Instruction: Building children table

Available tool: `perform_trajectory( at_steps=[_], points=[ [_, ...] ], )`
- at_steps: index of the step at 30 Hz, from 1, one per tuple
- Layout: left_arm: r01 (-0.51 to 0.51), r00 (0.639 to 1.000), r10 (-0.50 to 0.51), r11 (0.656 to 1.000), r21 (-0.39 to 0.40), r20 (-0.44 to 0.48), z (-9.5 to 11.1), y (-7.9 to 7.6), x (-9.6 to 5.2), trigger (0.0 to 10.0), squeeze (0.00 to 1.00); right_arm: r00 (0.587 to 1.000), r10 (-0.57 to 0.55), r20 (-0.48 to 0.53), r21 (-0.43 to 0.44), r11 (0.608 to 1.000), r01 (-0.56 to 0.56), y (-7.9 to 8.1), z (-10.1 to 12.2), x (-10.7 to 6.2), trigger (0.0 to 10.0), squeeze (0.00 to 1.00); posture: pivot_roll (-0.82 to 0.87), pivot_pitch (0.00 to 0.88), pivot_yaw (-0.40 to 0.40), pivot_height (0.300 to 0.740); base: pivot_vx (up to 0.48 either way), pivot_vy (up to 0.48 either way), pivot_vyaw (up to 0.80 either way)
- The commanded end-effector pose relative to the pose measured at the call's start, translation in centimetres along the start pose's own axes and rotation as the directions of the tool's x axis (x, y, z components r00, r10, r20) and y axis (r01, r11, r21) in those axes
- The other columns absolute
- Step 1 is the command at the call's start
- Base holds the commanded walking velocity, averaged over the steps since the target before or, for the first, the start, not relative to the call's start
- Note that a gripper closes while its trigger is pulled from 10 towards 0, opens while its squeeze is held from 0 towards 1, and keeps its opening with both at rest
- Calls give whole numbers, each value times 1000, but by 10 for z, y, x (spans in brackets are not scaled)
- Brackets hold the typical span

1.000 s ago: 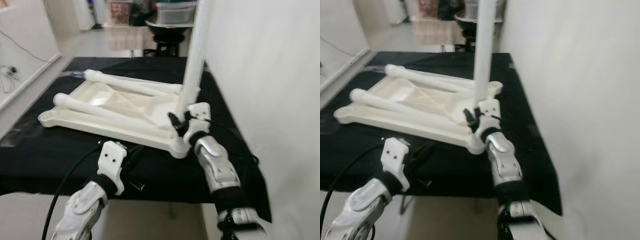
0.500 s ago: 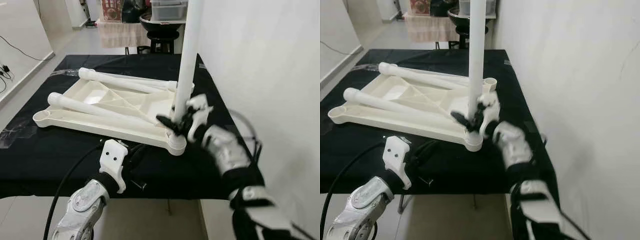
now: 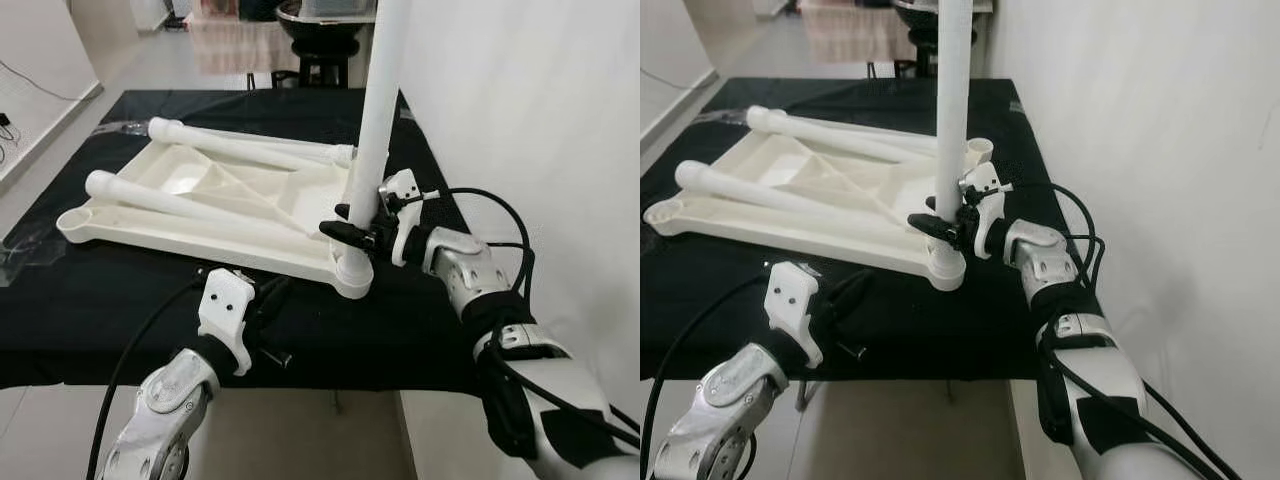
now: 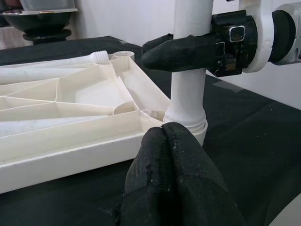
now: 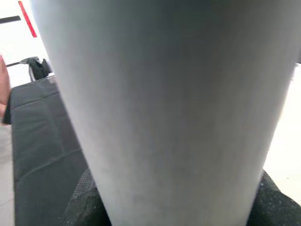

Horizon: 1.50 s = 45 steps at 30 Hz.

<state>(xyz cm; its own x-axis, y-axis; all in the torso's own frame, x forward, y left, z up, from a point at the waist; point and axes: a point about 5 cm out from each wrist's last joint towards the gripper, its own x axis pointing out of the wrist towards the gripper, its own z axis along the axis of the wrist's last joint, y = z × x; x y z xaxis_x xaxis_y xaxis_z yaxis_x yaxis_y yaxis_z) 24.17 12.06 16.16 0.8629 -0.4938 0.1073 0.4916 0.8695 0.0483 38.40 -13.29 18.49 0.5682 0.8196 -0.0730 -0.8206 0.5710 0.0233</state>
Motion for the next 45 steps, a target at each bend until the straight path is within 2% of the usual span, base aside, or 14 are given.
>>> perform_trajectory(
  at_steps=[1, 10, 15, 20, 21, 23, 24, 25, 26, 34, 35, 36, 44, 45],
  points=[
    [-4, 1000, 4, 1000, 10, -3, 0, 0, -1, 10000, 0, 999, 47, 12, 27, 999, -47, 3, 0, 3, 0, 0, 75, 52, -51, 740, 0, 0, 0],
    [1, 1000, -1, 1000, 4, -8, -1, -1, -3, 10000, 0, 996, -87, -13, 35, 996, 87, 5, -34, -13, 0, 0, 54, 63, -48, 740, 0, 0, 0],
    [8, 1000, -8, 1000, 1, -21, -4, 1, -4, 10000, 0, 833, -541, -111, -23, 840, 542, 35, -71, -6, 0, 0, 24, 55, -14, 740, 0, 0, 0],
    [21, 999, -21, 1000, -3, -25, -6, -1, -1, 10000, 0, 850, -520, -85, -40, 854, 519, 46, -69, 5, 0, 0, 48, 45, -37, 740, 0, 0, 0],
    [20, 1000, -20, 1000, -1, -21, -5, -1, -1, 10000, 0, 850, -517, -97, -24, 855, 518, 43, -70, 7, 2392, 0, 47, 37, -36, 740, 0, 0, 0],
    [16, 1000, -16, 1000, 1, -18, -4, 0, -1, 10000, 0, 852, -513, -104, -18, 858, 514, 42, -70, 9, 2392, 0, 47, 37, -36, 740, 0, 0, 0],
    [2, 1000, -2, 1000, 10, -18, -4, 4, -2, 10000, 0, 865, -494, -91, 4, 868, 497, 42, -66, 11, 10000, 220, 50, 36, -36, 740, 0, 0, 0],
    [2, 1000, -2, 1000, 10, -18, -4, 4, -2, 10000, 0, 865, -494, -91, 4, 868, 497, 42, -66, 11, 10000, 220, 50, 36, -36, 740, 0, 0, 0],
    [-8, 1000, 8, 1000, 15, -15, -2, 7, -2, 10000, 0, 897, -437, -71, 16, 898, 439, 42, -61, 14, 10000, 1000, 54, 32, -32, 740, 0, 0, 0],
    [7, 1000, -6, 1000, 12, -13, -3, 3, 1, 10000, 0, 989, -130, 71, -9, 991, 131, 37, -16, 17, 10000, 1000, 49, 36, -30, 740, 0, 0, 0],
    [1, 1000, -1, 1000, 12, -12, -2, 4, 1, 10000, 0, 997, -40, 59, -35, 998, 42, 37, -12, 16, 10000, 278, 56, 35, -33, 740, 0, 0, 0],
    [-2, 1000, 2, 1000, 12, -9, -2, 4, 1, 10000, 0, 998, 48, 33, -60, 997, -46, 36, -10, 15, 10000, 0, 61, 32, -39, 740, 0, 0, 0],
    [-11, 1000, 11, 1000, 15, -5, -1, 5, 0, 10000, 0, 980, 193, -49, -32, 980, -194, 23, -4, 13, 10000, 0, 72, 36, -45, 740, 0, 0, 0],
    [-12, 1000, 12, 1000, 16, -4, -1, 5, 0, 10000, 0, 978, 202, -43, -22, 979, -203, 22, -2, 12, 2667, 0, 75, 36, -47, 740, 0, 0, 0]
  ],
)
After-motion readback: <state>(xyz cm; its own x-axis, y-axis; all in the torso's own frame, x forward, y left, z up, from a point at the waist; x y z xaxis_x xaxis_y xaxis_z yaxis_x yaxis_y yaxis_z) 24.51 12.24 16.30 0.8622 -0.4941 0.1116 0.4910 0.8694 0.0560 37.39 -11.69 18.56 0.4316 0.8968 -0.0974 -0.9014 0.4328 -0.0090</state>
